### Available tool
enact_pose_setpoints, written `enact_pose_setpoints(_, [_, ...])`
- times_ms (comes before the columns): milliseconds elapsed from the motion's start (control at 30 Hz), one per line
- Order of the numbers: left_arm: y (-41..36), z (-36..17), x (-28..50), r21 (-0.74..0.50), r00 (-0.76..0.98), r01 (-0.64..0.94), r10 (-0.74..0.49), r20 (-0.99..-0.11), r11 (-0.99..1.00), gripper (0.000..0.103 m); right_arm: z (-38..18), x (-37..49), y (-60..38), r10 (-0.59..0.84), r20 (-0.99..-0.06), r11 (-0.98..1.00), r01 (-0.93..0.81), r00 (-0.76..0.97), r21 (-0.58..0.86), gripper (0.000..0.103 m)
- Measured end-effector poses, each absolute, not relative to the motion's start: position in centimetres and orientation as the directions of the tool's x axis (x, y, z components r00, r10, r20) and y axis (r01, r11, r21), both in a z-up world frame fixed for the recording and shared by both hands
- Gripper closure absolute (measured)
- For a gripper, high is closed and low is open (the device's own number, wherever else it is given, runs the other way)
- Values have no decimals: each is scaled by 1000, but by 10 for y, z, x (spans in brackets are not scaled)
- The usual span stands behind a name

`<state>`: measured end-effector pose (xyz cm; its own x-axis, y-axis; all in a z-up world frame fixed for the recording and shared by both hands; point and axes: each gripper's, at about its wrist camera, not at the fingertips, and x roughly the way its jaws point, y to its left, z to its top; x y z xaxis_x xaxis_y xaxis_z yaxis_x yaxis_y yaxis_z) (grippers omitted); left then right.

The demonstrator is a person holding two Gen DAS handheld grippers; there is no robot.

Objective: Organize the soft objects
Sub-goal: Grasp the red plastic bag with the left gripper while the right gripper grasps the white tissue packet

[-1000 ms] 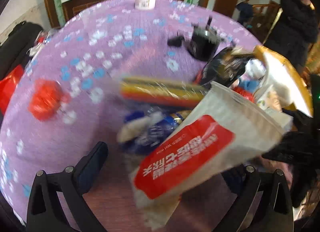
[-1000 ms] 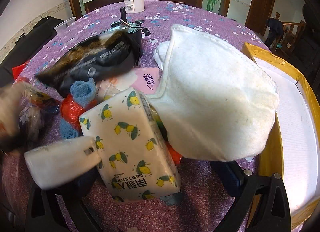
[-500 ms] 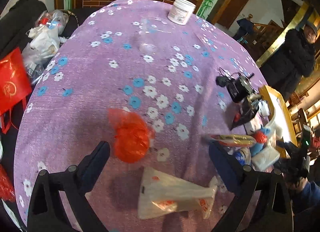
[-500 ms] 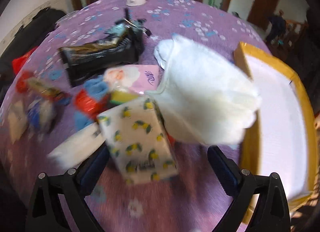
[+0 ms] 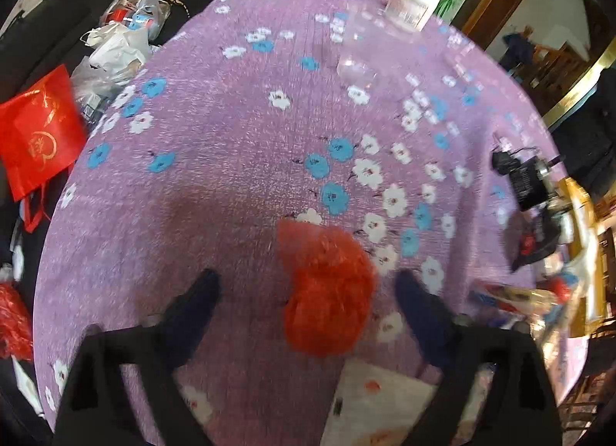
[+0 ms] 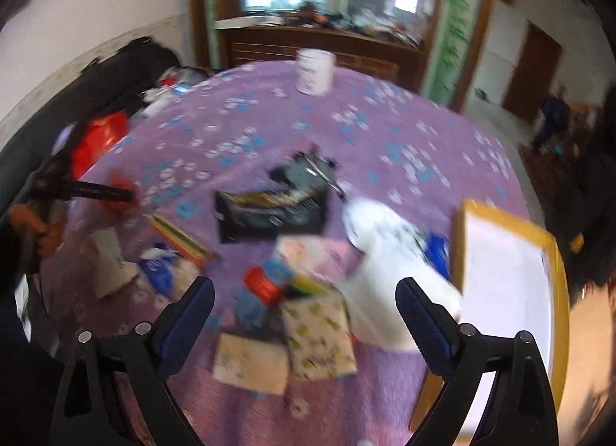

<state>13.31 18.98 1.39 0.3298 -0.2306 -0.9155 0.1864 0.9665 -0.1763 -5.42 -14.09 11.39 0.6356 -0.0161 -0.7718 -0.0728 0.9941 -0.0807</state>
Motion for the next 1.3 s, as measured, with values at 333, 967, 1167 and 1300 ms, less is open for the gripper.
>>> enact_pose_setpoints(333, [191,22,125,-115,393,219,-196,-899,969,72,87,-12,-35,339,-809,882,-461,480,96,29])
enact_pose_setpoints(967, [241,61,76,-163,469,150,-216,-856,975,72,16,34,56,392,-888,786,-590,240,187,71])
enact_pose_setpoints(1167, [217,67,75,-187,470,218,-271,-840,958,72,54,16,12,427,-828,847,-481,365,225,71])
enact_pose_setpoints(1300, [191,74,75,-206,460,283,-321,-828,937,72,77,-1,-26,427,-775,887,-381,466,260,71])
